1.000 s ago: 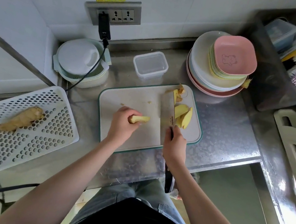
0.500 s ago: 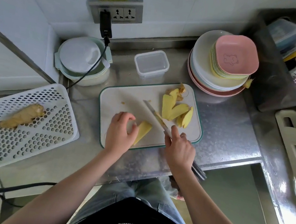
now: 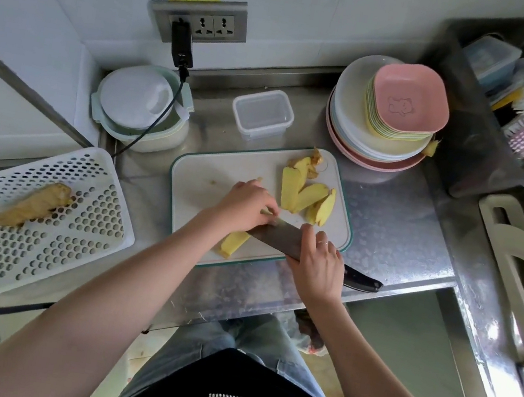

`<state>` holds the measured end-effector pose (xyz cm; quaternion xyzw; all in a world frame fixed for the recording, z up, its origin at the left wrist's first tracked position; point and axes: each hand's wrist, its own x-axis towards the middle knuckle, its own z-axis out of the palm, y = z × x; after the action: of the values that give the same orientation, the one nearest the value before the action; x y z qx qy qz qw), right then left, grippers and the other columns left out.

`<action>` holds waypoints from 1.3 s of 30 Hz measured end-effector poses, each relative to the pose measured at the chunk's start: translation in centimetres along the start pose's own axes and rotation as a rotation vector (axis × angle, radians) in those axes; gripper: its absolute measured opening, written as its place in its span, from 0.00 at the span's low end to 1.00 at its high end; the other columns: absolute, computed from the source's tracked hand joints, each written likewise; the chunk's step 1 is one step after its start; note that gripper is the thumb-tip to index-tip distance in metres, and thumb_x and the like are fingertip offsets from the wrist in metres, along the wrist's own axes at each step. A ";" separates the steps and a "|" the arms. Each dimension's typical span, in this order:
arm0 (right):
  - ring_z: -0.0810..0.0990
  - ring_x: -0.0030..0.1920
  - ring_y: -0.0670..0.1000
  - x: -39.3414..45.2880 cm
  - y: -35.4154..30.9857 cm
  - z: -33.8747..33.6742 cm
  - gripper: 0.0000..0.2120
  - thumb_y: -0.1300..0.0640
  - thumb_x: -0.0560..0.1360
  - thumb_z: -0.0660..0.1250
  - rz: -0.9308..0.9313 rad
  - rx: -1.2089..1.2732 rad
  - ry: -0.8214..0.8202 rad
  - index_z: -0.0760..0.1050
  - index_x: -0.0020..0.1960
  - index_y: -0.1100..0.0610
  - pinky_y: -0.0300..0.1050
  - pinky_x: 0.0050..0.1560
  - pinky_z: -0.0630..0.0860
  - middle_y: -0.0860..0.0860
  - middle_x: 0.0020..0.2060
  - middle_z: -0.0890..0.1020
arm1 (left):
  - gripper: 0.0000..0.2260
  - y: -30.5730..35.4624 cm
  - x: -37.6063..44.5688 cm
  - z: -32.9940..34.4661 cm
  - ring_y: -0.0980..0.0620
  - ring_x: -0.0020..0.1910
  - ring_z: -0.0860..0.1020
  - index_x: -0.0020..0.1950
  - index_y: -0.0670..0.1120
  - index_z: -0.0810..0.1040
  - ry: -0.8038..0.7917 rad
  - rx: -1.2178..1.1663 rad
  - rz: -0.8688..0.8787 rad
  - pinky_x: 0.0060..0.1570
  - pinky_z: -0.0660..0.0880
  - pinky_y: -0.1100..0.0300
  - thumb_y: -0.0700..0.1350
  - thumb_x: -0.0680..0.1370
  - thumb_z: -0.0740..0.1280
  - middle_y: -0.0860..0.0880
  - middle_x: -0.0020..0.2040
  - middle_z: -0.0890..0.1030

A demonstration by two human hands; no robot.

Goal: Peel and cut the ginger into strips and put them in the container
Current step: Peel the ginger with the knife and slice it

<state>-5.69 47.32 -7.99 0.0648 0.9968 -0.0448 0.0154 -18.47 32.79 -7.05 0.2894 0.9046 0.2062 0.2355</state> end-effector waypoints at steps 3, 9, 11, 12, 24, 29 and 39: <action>0.79 0.28 0.60 -0.2 0.4 0.2 0.36 0.51 0.54 0.84 -0.035 0.032 0.004 0.65 0.52 0.59 0.48 0.28 0.75 0.57 0.33 0.77 | 0.05 0.0 0.3 -0.3 0.51 0.52 0.77 0.47 0.52 0.83 -0.037 -0.061 -0.023 0.58 0.69 0.53 0.51 0.74 0.70 0.54 0.48 0.83; 0.77 0.27 0.60 -0.9 1.2 0.1 0.32 0.50 0.58 0.82 -0.011 0.068 -0.021 0.65 0.50 0.59 0.49 0.27 0.75 0.56 0.32 0.75 | 0.04 -0.6 1.2 -0.4 0.50 0.45 0.79 0.45 0.45 0.81 0.249 -0.312 -0.222 0.46 0.74 0.59 0.41 0.76 0.67 0.50 0.44 0.82; 0.78 0.29 0.60 -1.3 1.6 0.0 0.27 0.49 0.63 0.79 0.048 0.090 -0.047 0.69 0.52 0.61 0.49 0.28 0.74 0.57 0.34 0.76 | 0.06 -0.9 1.5 -1.1 0.51 0.47 0.79 0.47 0.45 0.83 0.323 -0.366 -0.301 0.46 0.71 0.63 0.43 0.77 0.66 0.50 0.46 0.83; 0.78 0.32 0.61 -1.4 1.8 -0.2 0.25 0.49 0.67 0.77 0.094 0.109 -0.057 0.70 0.54 0.62 0.49 0.30 0.73 0.57 0.36 0.76 | 0.07 -1.2 1.6 -1.3 0.52 0.49 0.79 0.49 0.46 0.83 0.292 -0.370 -0.308 0.49 0.72 0.63 0.44 0.77 0.66 0.50 0.49 0.84; 0.75 0.33 0.59 -0.8 -0.1 0.2 0.11 0.50 0.82 0.53 0.379 0.499 -0.111 0.64 0.45 0.55 0.47 0.30 0.70 0.54 0.34 0.76 | 0.11 -1.4 -5.2 3.5 0.48 0.45 0.79 0.49 0.45 0.76 0.268 -0.527 -0.564 0.44 0.75 0.55 0.48 0.71 0.72 0.49 0.43 0.80; 0.73 0.32 0.56 -0.5 -2.5 0.0 0.13 0.51 0.82 0.54 0.425 0.721 -0.175 0.63 0.41 0.54 0.46 0.28 0.63 0.51 0.31 0.74 | 0.16 -0.7 -4.6 4.2 0.49 0.45 0.77 0.52 0.47 0.73 0.195 -0.566 -0.611 0.41 0.74 0.58 0.45 0.69 0.75 0.51 0.46 0.78; 0.69 0.31 0.53 -0.7 -3.2 -0.4 0.15 0.51 0.82 0.55 0.478 0.835 -0.170 0.64 0.40 0.58 0.46 0.31 0.62 0.53 0.30 0.73 | 0.13 -0.7 -4.1 3.7 0.45 0.45 0.75 0.52 0.48 0.68 0.283 -1.076 -0.804 0.35 0.75 0.56 0.38 0.73 0.70 0.43 0.53 0.77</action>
<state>-5.39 44.14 -7.32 0.2887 0.8460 -0.4413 0.0792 -13.78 30.62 -9.13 -0.2560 0.7354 0.5594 0.2841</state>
